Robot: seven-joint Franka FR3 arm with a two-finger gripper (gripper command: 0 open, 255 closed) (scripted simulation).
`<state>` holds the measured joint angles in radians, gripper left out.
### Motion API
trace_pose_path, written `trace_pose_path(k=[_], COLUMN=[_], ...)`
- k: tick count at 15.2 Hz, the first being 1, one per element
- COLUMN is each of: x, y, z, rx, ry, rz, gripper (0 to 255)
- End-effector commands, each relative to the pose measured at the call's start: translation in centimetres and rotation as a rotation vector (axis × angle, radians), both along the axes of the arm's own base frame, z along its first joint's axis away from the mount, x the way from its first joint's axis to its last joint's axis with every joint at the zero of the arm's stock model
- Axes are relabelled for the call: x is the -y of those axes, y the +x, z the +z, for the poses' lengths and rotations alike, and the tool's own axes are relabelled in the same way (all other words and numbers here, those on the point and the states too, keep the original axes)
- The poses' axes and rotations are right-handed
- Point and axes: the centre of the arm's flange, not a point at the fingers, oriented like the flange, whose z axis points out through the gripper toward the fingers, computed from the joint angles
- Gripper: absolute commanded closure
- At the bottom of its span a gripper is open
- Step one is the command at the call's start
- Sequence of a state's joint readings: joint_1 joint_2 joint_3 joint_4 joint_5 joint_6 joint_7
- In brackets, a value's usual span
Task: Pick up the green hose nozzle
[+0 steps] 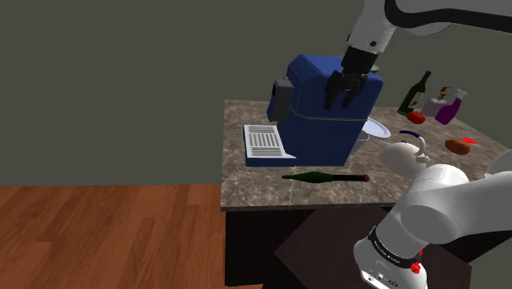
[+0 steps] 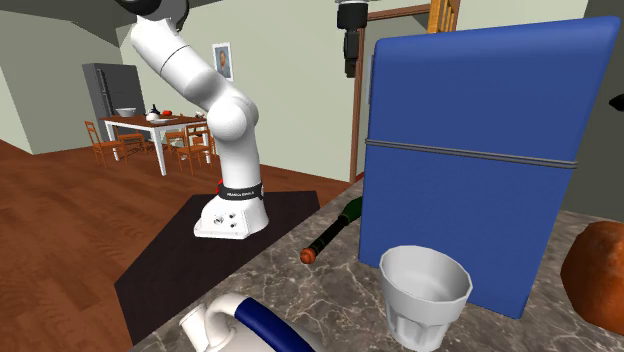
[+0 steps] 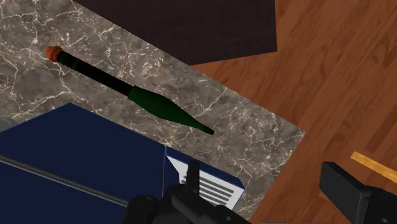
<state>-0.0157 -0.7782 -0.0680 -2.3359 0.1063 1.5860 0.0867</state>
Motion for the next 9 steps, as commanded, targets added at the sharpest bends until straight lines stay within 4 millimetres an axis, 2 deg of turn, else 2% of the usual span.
trace_pose_path(k=[1,9], x=[0.0,2.1], y=[0.0,-2.2], z=[0.0,-9.7], rx=[0.000,0.019], ry=[0.000,-0.065], rz=[0.000,0.276], gripper=[0,0])
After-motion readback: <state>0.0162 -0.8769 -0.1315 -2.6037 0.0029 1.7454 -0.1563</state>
